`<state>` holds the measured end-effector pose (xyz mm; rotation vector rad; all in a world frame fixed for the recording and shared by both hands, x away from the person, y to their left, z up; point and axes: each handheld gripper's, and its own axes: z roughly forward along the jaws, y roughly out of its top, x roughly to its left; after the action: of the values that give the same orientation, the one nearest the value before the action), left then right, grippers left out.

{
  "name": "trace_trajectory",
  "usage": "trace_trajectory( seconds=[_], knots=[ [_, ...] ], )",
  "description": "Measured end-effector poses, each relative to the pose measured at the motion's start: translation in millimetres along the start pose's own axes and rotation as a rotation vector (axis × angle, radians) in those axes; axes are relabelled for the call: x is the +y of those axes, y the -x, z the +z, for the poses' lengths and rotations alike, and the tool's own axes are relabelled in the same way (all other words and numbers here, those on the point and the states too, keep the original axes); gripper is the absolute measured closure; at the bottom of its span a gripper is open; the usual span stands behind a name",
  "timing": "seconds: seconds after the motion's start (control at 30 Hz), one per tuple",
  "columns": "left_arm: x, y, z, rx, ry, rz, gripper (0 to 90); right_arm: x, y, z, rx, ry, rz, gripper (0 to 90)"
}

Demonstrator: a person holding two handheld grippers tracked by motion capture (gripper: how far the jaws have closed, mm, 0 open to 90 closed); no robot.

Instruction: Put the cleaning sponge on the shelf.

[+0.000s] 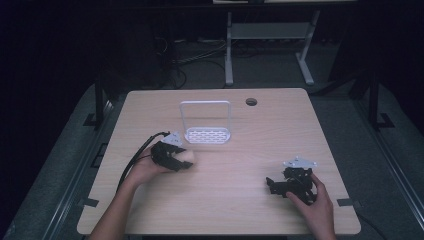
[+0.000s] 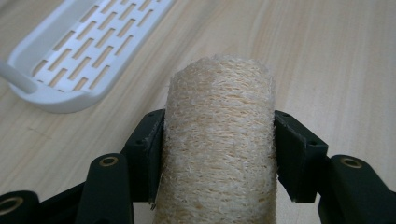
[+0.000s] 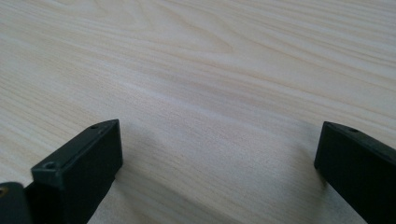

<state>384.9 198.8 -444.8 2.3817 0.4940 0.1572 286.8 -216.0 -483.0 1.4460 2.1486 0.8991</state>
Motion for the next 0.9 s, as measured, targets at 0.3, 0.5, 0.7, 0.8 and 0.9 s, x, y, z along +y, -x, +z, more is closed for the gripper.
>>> trace_trajectory(
  seconds=[0.3, 0.5, 0.7, 0.8, 0.9],
  knots=[
    [-3.2, 6.8, -1.5, 0.07, -0.011, -0.106, 41.0, 0.0, 0.0, 0.0, 0.0, 0.0, 0.0, 0.5],
    [-3.9, 11.5, -2.0, 0.113, -0.015, -0.143, 41.0, 0.0, 0.0, 0.0, 0.0, 0.0, 0.0, 0.5],
    [-1.8, 14.1, -6.1, 0.135, 0.002, -0.171, 41.0, 0.0, 0.0, 0.0, 0.0, 0.0, 0.0, 0.5],
    [2.7, 12.6, -9.5, 0.148, 0.022, -0.181, 41.1, 0.0, 0.1, 0.0, 0.0, 0.0, -0.001, 0.5],
    [7.3, 11.5, -10.5, 0.159, 0.028, -0.183, 41.2, 0.0, 0.1, 0.0, 0.0, -0.001, -0.002, 0.5]
  ],
)
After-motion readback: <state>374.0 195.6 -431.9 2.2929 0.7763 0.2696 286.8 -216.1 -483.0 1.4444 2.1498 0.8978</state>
